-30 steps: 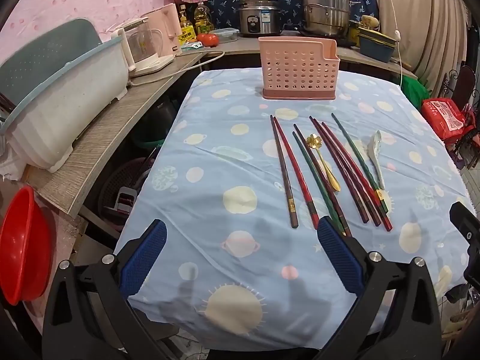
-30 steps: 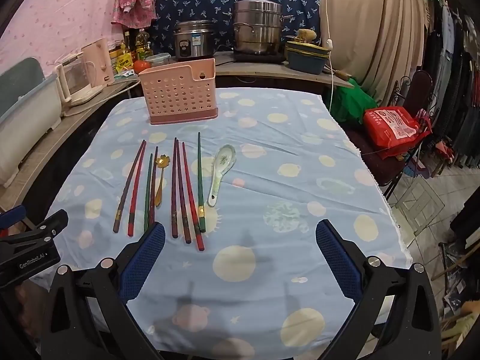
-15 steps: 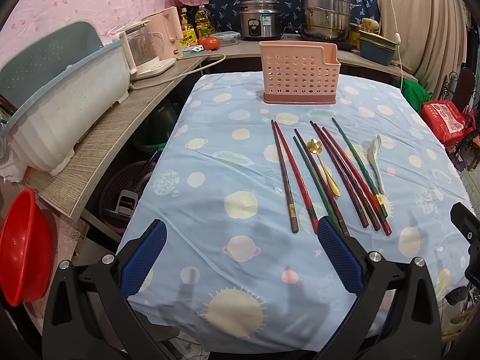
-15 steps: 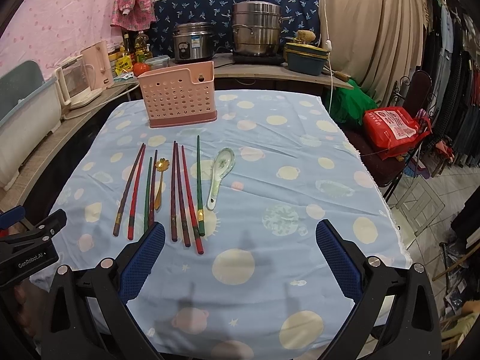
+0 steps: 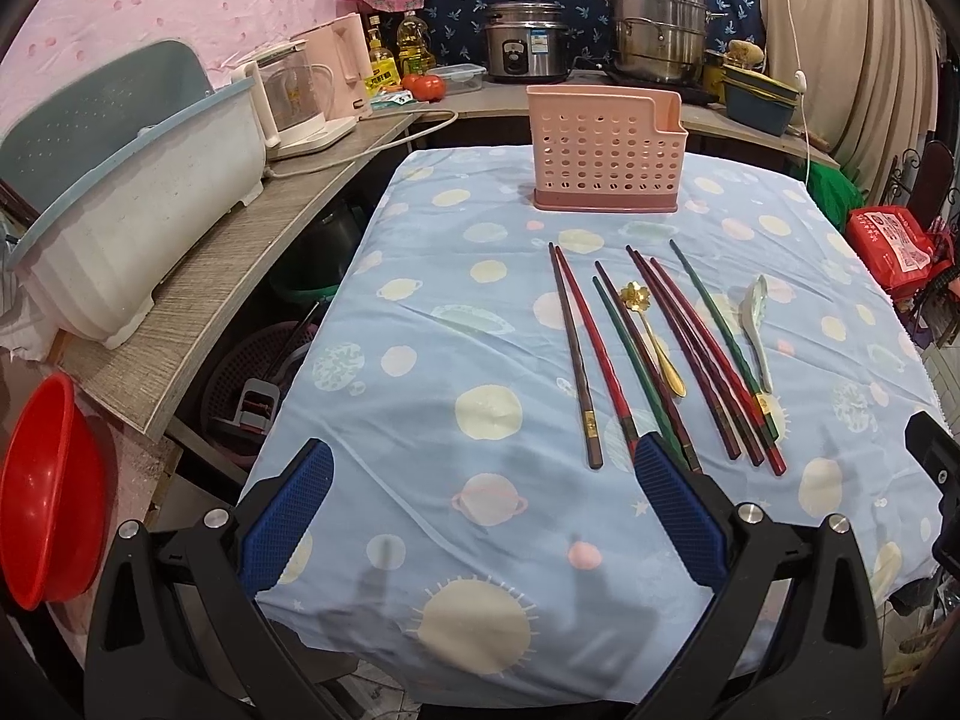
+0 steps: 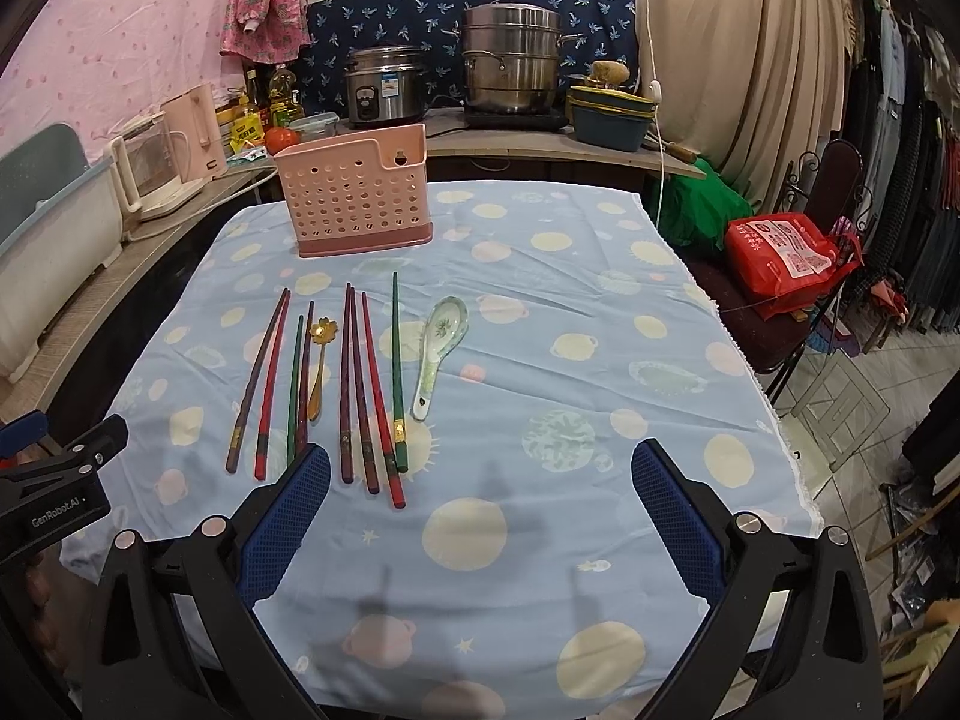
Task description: Organize utensils
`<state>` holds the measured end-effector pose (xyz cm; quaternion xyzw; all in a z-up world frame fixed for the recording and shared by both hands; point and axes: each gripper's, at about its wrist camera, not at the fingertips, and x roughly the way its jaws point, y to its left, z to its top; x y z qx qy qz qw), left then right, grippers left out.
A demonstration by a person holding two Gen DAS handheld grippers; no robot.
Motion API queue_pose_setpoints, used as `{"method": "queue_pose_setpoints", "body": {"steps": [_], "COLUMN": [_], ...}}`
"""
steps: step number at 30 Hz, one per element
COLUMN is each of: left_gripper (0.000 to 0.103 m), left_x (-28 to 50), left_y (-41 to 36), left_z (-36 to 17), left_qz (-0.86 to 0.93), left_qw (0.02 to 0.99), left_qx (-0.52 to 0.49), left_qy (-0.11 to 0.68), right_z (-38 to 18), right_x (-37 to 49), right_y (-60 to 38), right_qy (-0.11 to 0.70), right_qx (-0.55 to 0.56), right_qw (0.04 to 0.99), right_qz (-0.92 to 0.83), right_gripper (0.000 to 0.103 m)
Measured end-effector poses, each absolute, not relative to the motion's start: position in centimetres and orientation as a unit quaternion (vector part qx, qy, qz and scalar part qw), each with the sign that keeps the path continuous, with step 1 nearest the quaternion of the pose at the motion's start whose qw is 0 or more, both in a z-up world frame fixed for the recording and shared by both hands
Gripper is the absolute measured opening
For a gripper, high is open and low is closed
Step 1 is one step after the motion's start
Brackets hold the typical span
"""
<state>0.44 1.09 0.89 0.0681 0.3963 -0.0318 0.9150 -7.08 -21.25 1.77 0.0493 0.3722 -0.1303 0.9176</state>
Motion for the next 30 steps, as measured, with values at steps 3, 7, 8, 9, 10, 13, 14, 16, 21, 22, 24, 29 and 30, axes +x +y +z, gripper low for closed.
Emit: {"method": "queue_pose_setpoints", "body": {"steps": [3, 7, 8, 9, 10, 13, 14, 16, 21, 22, 24, 29, 30], "left_gripper": [0.096, 0.096, 0.096, 0.096, 0.096, 0.096, 0.096, 0.096, 0.096, 0.096, 0.096, 0.096, 0.096], "left_x": [0.39, 0.27, 0.26, 0.25, 0.23, 0.36, 0.32, 0.42, 0.42, 0.44, 0.43, 0.40, 0.40], "left_y": [1.09, 0.98, 0.96, 0.95, 0.94, 1.22, 1.20, 1.25, 1.24, 1.27, 1.26, 1.20, 1.22], "left_z": [0.94, 1.03, 1.04, 1.05, 1.07, 0.76, 0.76, 0.71, 0.57, 0.60, 0.59, 0.57, 0.58], "left_qz": [-0.032, -0.034, -0.035, -0.035, -0.035, -0.034, -0.034, -0.034, -0.035, -0.035, -0.035, -0.035, -0.035], "left_qw": [0.915, 0.915, 0.915, 0.914, 0.914, 0.914, 0.914, 0.913, 0.913, 0.913, 0.913, 0.913, 0.913], "left_qx": [0.068, 0.068, 0.067, 0.067, 0.066, 0.066, 0.065, 0.065, 0.065, 0.065, 0.065, 0.065, 0.065], "left_qy": [0.397, 0.397, 0.397, 0.398, 0.399, 0.400, 0.400, 0.400, 0.401, 0.401, 0.401, 0.401, 0.401], "right_z": [1.80, 1.86, 1.86, 1.84, 1.78, 1.84, 1.84, 1.79, 1.79, 1.84, 1.82, 1.83, 1.85], "right_x": [-7.09, -7.07, -7.08, -7.09, -7.12, -7.10, -7.10, -7.12, -7.14, -7.11, -7.14, -7.15, -7.15], "right_y": [-21.27, -21.35, -21.37, -21.34, -21.28, -21.39, -21.37, -21.30, -21.29, -21.37, -21.41, -21.40, -21.42], "right_qy": [0.372, 0.372, 0.372, 0.372, 0.372, 0.372, 0.372, 0.372, 0.371, 0.371, 0.372, 0.372, 0.371], "right_qx": [0.049, 0.049, 0.049, 0.049, 0.049, 0.050, 0.050, 0.049, 0.049, 0.049, 0.051, 0.051, 0.050], "right_qw": [0.918, 0.918, 0.918, 0.918, 0.918, 0.918, 0.918, 0.918, 0.918, 0.918, 0.918, 0.918, 0.918], "right_qz": [-0.130, -0.130, -0.129, -0.130, -0.130, -0.130, -0.130, -0.130, -0.130, -0.130, -0.129, -0.129, -0.129], "right_gripper": [0.097, 0.097, 0.097, 0.097, 0.097, 0.097, 0.097, 0.097, 0.097, 0.097, 0.097, 0.097, 0.097]}}
